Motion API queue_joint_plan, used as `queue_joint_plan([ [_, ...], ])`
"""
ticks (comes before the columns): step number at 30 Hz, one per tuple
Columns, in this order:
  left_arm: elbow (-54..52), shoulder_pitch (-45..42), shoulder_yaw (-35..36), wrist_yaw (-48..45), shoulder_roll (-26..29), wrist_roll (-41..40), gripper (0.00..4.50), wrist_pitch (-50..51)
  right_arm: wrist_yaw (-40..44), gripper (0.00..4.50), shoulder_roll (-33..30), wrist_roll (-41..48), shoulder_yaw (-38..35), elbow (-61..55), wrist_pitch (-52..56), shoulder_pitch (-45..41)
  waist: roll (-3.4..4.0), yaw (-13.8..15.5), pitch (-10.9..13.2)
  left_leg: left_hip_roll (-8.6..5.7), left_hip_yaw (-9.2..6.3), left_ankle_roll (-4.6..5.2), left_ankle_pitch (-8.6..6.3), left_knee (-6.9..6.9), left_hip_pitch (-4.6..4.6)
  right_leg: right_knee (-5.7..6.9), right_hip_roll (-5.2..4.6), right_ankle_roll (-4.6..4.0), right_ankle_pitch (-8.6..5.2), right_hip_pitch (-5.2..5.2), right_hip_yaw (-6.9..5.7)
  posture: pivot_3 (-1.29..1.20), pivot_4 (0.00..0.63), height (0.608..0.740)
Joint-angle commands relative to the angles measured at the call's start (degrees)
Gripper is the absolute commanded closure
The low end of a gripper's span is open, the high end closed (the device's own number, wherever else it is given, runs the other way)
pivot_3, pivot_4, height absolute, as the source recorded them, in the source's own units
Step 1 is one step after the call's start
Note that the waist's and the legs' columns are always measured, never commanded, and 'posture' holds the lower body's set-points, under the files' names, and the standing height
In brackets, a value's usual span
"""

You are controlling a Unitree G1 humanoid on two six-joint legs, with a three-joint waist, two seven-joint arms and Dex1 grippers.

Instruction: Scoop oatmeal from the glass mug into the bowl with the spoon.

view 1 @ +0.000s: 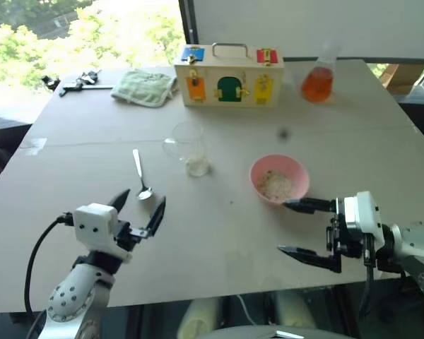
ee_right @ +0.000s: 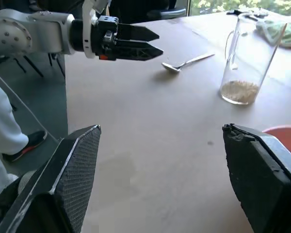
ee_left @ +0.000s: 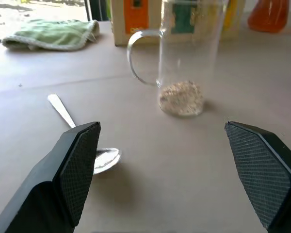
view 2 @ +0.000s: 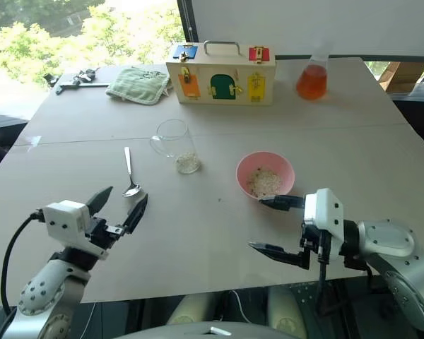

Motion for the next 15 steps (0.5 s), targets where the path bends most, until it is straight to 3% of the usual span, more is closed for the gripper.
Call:
queue_joint_plan([
  [1,2.28,-5.72,2.17,2.56,3.07,-0.80,0.14,7.93,-5.83,0.42,-1.36,-2.37,2.15,-1.11,6.90,-6.26,-0.03,0.05,0.03,-0.04,0.00,-0.02,0.01,0.00,-0.03,-0.01,-0.01,0.00,0.00,-0.03,0.01,0.00,0.150,0.740],
  [7,8.93,-17.07,3.65,7.44,4.78,0.14,0.14,16.34,-9.07,0.42,-0.88,-1.07,3.74,-2.08,12.99,-12.38,-0.15,0.14,0.11,-0.08,-0.10,-0.09,0.03,-0.02,-0.11,0.07,-0.03,0.00,0.00,-0.13,-0.08,0.00,0.150,0.740],
  [15,16.59,-27.94,2.70,10.17,5.11,-0.28,0.14,27.92,-8.61,0.42,-0.06,-3.51,4.72,-1.36,12.11,-12.03,-0.20,-0.15,0.14,-0.13,-0.17,-0.15,0.06,-0.01,-0.10,0.15,-0.03,-0.01,0.01,-0.14,-0.09,0.00,0.150,0.740],
])
